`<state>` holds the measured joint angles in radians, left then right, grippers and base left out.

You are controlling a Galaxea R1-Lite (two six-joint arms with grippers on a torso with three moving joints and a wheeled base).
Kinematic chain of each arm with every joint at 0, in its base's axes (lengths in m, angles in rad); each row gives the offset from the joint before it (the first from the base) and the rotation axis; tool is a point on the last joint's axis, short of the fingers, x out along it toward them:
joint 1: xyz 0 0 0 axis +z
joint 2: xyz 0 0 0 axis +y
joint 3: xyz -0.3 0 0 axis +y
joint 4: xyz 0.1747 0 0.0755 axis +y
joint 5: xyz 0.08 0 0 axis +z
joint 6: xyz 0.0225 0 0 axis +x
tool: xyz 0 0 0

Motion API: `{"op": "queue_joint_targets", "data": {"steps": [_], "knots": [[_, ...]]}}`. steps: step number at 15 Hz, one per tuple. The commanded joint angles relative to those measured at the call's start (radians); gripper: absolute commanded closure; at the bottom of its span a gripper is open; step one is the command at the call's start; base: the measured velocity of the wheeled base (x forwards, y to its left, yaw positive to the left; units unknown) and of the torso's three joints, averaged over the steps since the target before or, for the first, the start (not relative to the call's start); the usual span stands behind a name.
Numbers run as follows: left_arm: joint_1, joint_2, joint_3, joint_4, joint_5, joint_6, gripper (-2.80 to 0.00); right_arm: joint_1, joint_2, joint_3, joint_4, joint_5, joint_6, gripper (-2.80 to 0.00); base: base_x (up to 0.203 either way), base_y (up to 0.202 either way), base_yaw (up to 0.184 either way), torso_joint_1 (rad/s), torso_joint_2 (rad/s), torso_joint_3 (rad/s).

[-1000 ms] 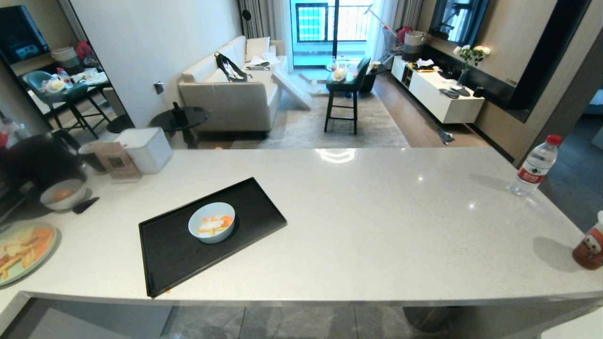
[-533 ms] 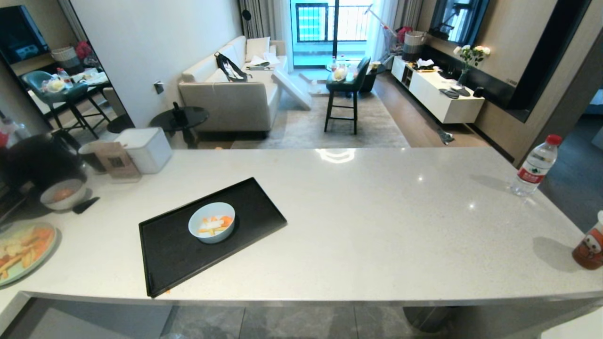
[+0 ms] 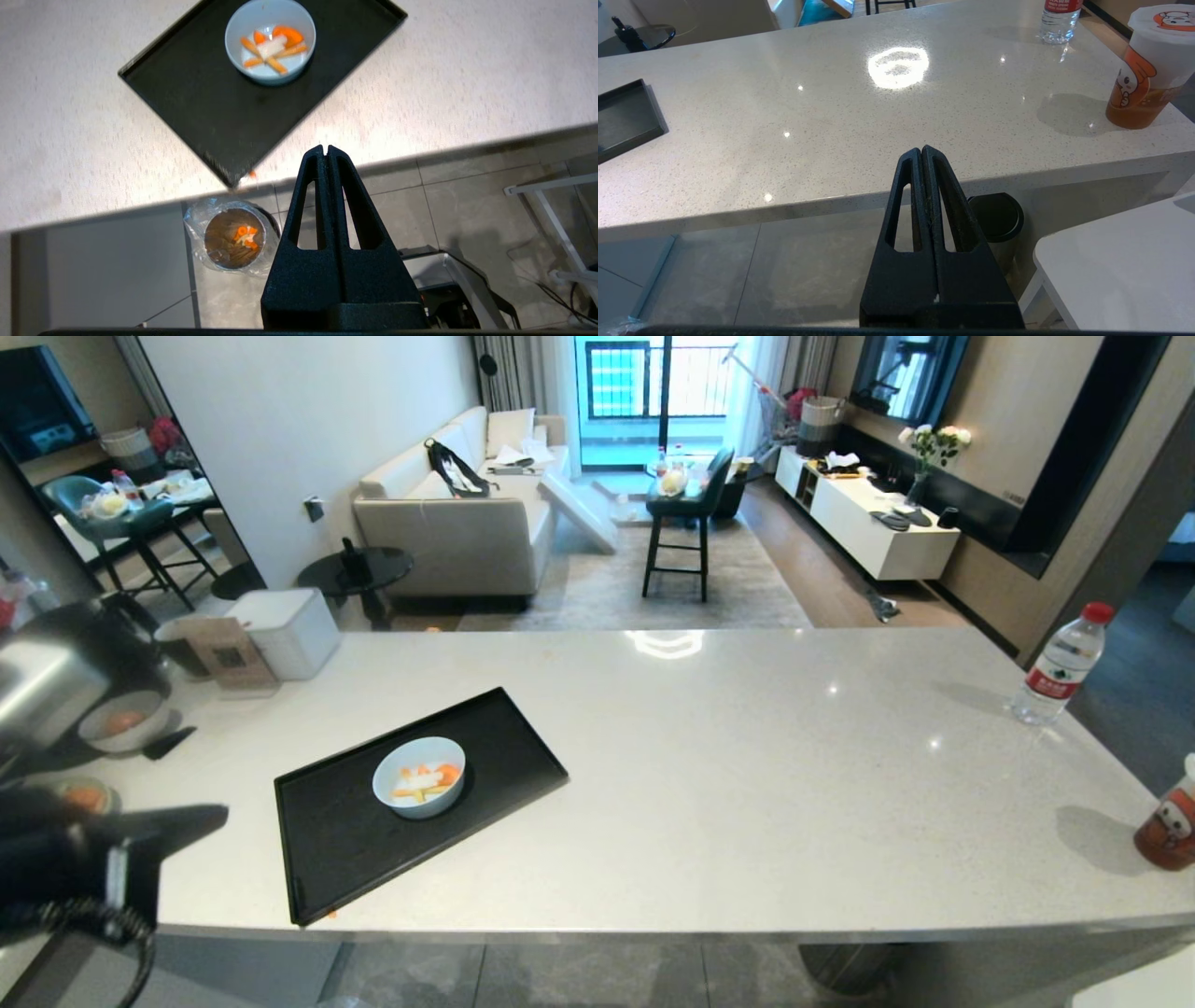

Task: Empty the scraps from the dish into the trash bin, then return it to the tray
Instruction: Pick up the bowl with leftover food

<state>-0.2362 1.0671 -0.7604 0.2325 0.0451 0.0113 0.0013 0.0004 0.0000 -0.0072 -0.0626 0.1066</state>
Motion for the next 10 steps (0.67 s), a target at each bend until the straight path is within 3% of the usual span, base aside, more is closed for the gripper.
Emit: {"op": "queue_joint_targets", "data": {"steps": [1,5,8,9,10], "knots": [[0.017,0.323,-0.239,0.073,0.009,-0.001,0.00,0.000,0.000,0.000,0.000,0.000,0.001,0.00,0.000,0.000,0.000,0.000,0.00,0.000],[0.110,0.542,-0.449,0.197,0.057,-0.015,0.00,0.000,0.000,0.000,0.000,0.000,0.001,0.00,0.000,0.000,0.000,0.000,0.00,0.000],[0.108,0.680,-0.495,0.208,0.081,-0.059,0.00,0.000,0.000,0.000,0.000,0.000,0.001,0.00,0.000,0.000,0.000,0.000,0.00,0.000],[0.104,0.727,-0.506,0.205,0.102,-0.082,-2.80,0.000,0.000,0.000,0.000,0.000,0.001,0.00,0.000,0.000,0.000,0.000,0.00,0.000],[0.101,0.774,-0.529,0.201,0.122,-0.101,-2.80,0.000,0.000,0.000,0.000,0.000,0.001,0.00,0.000,0.000,0.000,0.000,0.00,0.000]]}}
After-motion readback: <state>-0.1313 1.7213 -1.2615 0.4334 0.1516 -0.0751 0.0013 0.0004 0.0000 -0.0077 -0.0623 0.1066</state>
